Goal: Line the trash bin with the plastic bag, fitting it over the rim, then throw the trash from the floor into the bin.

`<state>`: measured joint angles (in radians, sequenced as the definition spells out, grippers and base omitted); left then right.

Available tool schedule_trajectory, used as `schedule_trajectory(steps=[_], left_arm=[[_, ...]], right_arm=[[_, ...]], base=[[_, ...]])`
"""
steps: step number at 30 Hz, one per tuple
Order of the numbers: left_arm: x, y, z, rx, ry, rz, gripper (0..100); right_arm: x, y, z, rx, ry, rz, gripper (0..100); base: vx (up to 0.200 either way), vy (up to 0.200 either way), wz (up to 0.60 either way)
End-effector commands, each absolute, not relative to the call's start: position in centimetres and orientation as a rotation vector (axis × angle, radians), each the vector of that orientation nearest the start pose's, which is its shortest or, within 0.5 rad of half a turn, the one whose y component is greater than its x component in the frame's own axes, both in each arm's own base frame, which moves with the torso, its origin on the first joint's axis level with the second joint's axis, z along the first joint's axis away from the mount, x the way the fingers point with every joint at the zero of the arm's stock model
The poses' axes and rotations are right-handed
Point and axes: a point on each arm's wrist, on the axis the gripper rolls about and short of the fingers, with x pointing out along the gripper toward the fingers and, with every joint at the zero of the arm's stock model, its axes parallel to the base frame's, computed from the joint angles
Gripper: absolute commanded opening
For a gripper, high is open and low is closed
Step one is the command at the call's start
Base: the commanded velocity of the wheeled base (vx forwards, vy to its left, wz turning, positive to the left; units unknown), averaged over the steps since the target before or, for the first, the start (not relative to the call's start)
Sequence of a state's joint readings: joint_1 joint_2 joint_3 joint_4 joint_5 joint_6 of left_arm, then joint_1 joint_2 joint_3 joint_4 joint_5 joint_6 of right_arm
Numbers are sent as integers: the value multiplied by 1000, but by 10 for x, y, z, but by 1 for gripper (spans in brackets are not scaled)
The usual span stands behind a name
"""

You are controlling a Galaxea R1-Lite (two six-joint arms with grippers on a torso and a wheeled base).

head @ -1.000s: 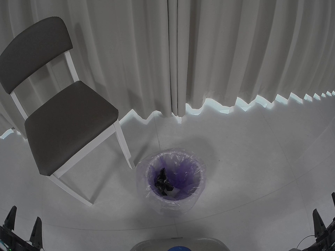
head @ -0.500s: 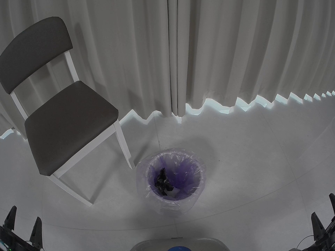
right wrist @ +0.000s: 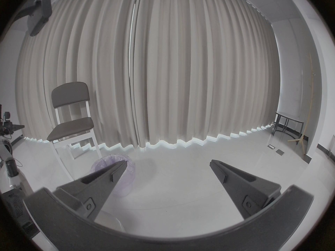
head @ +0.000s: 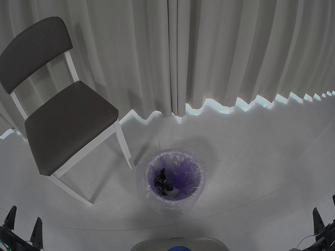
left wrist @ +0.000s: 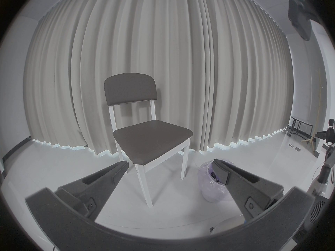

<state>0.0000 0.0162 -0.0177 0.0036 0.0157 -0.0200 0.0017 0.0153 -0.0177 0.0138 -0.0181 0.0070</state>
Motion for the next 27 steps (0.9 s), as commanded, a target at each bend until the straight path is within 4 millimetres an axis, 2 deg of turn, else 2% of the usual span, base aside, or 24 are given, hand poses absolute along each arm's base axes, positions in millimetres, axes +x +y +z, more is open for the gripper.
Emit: schedule_trajectory(steps=[1, 10, 12, 15, 17, 20, 21, 25, 27], left_arm=[[-23, 0, 76, -12, 5, 15, 100], [-23, 0, 76, -57, 3, 14, 100], [-23, 0, 76, -55, 3, 14, 100], [-23, 0, 76, -18, 5, 8, 100], [-23, 0, 76, 2, 9, 6, 100], [-23, 0, 76, -14, 5, 9, 100], [-23, 0, 76, -54, 3, 12, 100], [-23, 0, 76, -55, 1, 15, 100], [-23, 0, 76, 25, 3, -18, 100]], right_arm=[[-23, 0, 75, 8, 6, -6, 100], [-23, -1, 76, 57, -5, -20, 100], [-23, -1, 76, 46, -6, -14, 100], [-23, 2, 76, -64, -2, 104, 100], [-23, 2, 76, -58, 0, 91, 100], [-23, 1, 76, 40, -2, 37, 100], [-23, -1, 76, 81, -8, -41, 100], [-23, -1, 76, 68, -8, -46, 100], [-23, -1, 76, 25, -7, -40, 100]], base=[[0, 0, 0], [0, 0, 0], [0, 0, 0], [0, 0, 0], [0, 0, 0], [0, 0, 0], [0, 0, 0], [0, 0, 0], [0, 0, 0]])
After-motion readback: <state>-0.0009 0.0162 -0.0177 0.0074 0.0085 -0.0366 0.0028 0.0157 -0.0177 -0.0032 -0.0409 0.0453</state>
